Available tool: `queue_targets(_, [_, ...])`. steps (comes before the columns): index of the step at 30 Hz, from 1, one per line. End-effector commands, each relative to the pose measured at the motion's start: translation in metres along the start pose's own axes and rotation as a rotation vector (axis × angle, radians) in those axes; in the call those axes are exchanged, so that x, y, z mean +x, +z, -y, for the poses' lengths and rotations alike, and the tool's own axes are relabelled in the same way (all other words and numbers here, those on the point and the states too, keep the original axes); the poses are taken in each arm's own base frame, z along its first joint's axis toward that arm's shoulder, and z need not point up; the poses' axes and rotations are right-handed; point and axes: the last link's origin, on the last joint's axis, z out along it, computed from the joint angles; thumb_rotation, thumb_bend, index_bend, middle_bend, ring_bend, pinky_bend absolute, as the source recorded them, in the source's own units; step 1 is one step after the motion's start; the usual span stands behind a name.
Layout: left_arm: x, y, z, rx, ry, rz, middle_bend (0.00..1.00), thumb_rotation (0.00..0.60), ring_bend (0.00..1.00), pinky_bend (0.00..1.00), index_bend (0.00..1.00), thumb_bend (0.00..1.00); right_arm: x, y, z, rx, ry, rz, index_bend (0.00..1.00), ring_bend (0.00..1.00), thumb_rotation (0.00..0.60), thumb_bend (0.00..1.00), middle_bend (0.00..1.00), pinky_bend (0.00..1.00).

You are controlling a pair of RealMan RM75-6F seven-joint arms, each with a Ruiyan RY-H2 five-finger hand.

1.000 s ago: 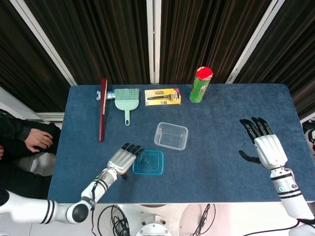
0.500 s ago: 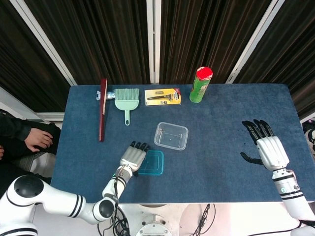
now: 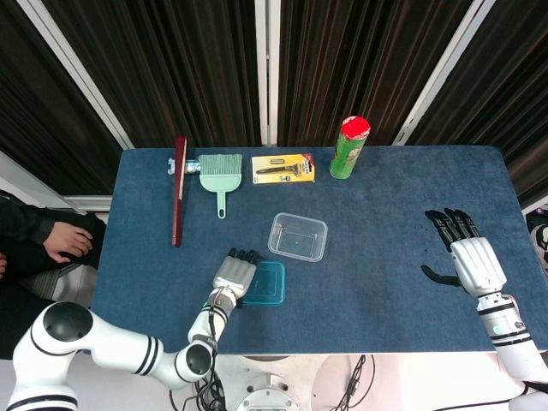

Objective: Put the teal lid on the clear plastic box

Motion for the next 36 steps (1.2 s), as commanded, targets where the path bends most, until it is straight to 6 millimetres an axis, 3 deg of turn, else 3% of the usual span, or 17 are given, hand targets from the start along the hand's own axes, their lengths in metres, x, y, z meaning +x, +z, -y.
queue_targets(1, [-0.001, 0.000, -0.002, -0.004, 0.003, 0.004, 0.00, 0.600, 0.00, 0.00, 0.05, 0.00, 0.000, 0.000, 0.000, 0.001, 0.002, 0.000, 0.00, 0.00, 0.600, 0.12, 0.09, 0.00])
queue_targets(5, [-0.003, 0.002, -0.005, -0.007, 0.005, 0.020, 0.00, 0.600, 0.00, 0.00, 0.06, 0.00, 0.000, -0.001, -0.002, 0.000, 0.007, 0.000, 0.00, 0.00, 0.600, 0.12, 0.09, 0.00])
queue_targets(11, [-0.003, 0.000, -0.005, -0.022, 0.011, 0.000, 0.08, 0.600, 0.00, 0.00, 0.16, 0.02, 0.000, -0.004, -0.004, -0.005, 0.013, -0.011, 0.00, 0.00, 0.600, 0.12, 0.09, 0.00])
queue_targets(20, [0.001, -0.012, 0.002, -0.050, 0.045, 0.007, 0.15, 0.600, 0.05, 0.05, 0.21, 0.15, 0.001, -0.008, -0.005, -0.012, 0.015, -0.014, 0.00, 0.00, 0.600, 0.12, 0.09, 0.00])
queue_targets(31, [0.031, -0.050, 0.032, -0.083, 0.057, -0.090, 0.16, 0.600, 0.05, 0.06, 0.21, 0.16, 0.005, -0.011, -0.003, -0.007, 0.012, -0.035, 0.00, 0.00, 0.600, 0.11, 0.09, 0.00])
queue_targets(36, [0.056, -0.060, 0.042, -0.115, 0.036, -0.138, 0.16, 0.600, 0.05, 0.07, 0.21, 0.15, 0.008, -0.014, -0.003, -0.012, 0.003, -0.044, 0.00, 0.00, 0.600, 0.11, 0.09, 0.00])
